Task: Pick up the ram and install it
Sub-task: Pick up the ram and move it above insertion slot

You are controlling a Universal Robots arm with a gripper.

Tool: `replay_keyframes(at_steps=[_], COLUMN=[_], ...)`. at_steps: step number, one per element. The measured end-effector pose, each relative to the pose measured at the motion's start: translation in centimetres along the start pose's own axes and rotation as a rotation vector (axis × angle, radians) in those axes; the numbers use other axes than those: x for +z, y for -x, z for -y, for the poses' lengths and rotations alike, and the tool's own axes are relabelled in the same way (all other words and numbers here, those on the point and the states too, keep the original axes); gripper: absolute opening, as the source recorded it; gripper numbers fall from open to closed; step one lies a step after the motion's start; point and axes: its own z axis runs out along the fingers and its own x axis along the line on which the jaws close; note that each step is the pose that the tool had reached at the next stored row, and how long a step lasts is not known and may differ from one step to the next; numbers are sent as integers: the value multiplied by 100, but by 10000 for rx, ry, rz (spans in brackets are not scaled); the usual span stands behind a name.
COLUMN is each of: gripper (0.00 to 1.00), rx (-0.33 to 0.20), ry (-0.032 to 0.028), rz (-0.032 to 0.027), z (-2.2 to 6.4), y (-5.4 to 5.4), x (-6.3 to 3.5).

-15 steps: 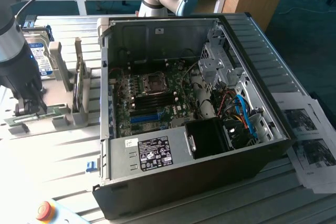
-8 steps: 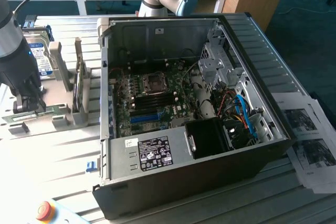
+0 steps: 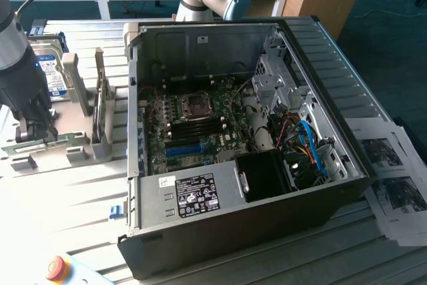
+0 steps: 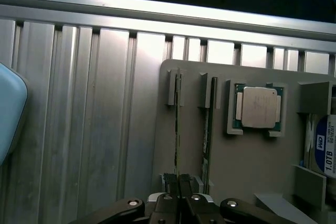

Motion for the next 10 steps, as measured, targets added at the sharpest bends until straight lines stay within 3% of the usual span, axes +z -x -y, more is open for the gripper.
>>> replay_keyframes(at_steps=[4,8,10], gripper=[12,12,12], rx=[3,10,13], ry=[38,132,147], rz=[1,7,7], z=[2,10,10], y=[0,1,1], x=[-6,-15,-16])
